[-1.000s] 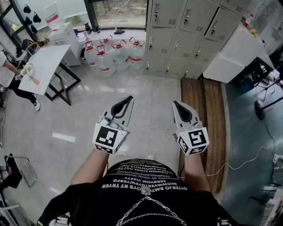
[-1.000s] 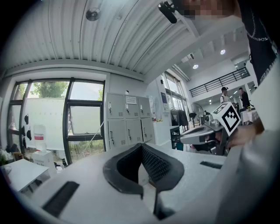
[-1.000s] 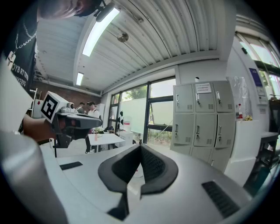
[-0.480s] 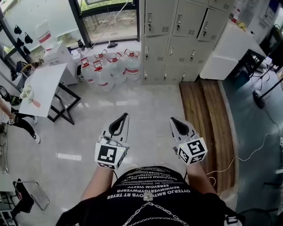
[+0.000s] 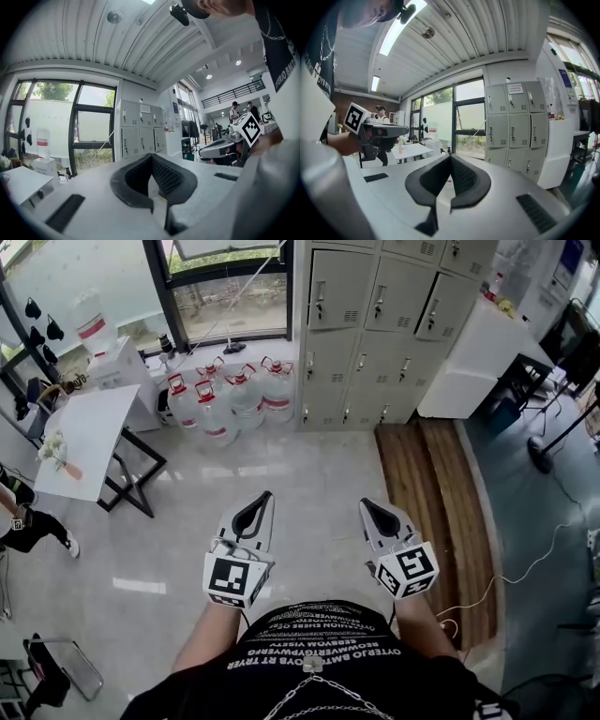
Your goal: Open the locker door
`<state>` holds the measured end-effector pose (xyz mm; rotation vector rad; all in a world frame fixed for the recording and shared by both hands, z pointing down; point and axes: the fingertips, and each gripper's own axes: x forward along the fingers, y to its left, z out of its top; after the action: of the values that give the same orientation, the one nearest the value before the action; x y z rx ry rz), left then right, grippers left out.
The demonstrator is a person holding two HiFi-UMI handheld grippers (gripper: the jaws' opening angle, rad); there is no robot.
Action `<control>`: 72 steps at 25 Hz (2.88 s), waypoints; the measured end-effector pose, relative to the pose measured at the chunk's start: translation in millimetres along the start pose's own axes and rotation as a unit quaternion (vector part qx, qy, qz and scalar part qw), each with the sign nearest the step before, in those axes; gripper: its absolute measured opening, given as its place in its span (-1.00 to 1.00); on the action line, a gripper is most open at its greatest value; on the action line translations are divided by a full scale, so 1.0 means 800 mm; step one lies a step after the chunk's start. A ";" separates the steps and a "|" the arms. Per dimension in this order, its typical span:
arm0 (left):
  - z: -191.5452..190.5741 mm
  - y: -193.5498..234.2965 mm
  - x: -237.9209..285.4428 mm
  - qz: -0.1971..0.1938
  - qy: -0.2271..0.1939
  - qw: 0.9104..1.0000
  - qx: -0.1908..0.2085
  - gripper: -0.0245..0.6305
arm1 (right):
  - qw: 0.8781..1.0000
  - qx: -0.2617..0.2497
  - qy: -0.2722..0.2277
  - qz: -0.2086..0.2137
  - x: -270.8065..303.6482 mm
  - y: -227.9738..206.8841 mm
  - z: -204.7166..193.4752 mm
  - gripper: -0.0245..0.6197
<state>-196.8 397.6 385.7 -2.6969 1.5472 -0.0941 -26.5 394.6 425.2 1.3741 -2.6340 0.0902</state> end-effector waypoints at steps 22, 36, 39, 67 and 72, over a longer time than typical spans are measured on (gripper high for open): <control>-0.010 -0.008 0.027 -0.024 0.009 1.000 0.018 -0.95 | 0.999 0.010 0.012 -0.042 -0.013 -0.034 -0.024 -0.93; -0.025 0.018 0.163 -0.011 0.034 0.999 0.015 -0.95 | 0.999 0.015 0.018 -0.036 0.086 -0.159 -0.025 -0.69; -0.029 0.027 0.196 -0.006 0.038 0.999 0.015 -0.95 | 0.999 0.015 0.020 -0.034 0.112 -0.187 -0.024 -0.63; -0.011 -0.018 0.390 0.019 0.057 0.998 0.031 -0.95 | 0.999 0.031 0.009 0.026 0.173 -0.369 -0.017 -0.61; -0.005 -0.032 0.387 0.017 0.055 0.998 0.038 -0.95 | 0.999 0.034 0.007 0.030 0.160 -0.367 -0.021 -0.61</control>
<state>-19.0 143.2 402.5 -2.6472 1.5812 -0.2987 143.8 124.6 457.0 1.3096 -2.6833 0.1988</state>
